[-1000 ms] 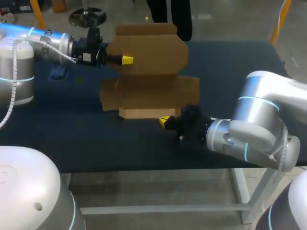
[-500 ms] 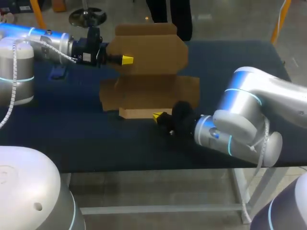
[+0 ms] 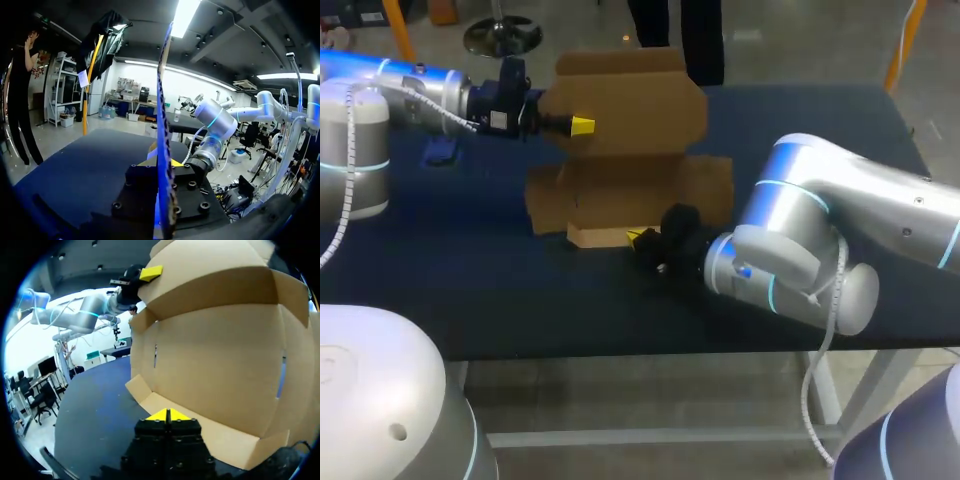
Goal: Assemble the packaging by folding the flat box into shape, placing the metal phone stand inside, and closing the box properly
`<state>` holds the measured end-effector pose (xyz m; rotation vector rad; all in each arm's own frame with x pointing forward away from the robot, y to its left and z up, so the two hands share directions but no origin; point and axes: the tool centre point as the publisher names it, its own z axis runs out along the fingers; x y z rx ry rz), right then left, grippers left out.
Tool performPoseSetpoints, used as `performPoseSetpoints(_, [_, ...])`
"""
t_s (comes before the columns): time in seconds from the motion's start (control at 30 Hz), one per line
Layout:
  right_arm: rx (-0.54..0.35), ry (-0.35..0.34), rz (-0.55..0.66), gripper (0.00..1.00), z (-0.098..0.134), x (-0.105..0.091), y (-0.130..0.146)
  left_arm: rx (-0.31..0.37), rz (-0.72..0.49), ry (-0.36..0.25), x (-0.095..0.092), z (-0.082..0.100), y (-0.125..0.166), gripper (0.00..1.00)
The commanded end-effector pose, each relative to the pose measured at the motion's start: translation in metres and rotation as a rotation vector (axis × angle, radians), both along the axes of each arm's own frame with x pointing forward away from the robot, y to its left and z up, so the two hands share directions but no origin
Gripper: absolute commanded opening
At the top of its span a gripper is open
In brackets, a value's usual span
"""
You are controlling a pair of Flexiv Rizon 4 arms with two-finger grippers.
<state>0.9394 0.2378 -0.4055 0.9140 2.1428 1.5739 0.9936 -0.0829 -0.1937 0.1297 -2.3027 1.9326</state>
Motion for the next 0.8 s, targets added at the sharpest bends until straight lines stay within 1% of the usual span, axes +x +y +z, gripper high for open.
performPoseSetpoints(0.03, [-0.025,-0.014,-0.088,0.0,-0.006,0.005,0.008,0.0,-0.012,0.001,0.005,-0.002,0.002,0.0])
performPoseSetpoints(0.3, [-0.02,-0.009,-0.108,0.0,-0.011,0.008,0.006,0.035,-0.032,-0.01,0.005,-0.001,-0.003,0.0])
performPoseSetpoints(0.8, [-0.019,0.01,-0.122,0.0,-0.019,0.012,0.006,0.05,-0.041,-0.012,0.005,-0.002,-0.006,0.0])
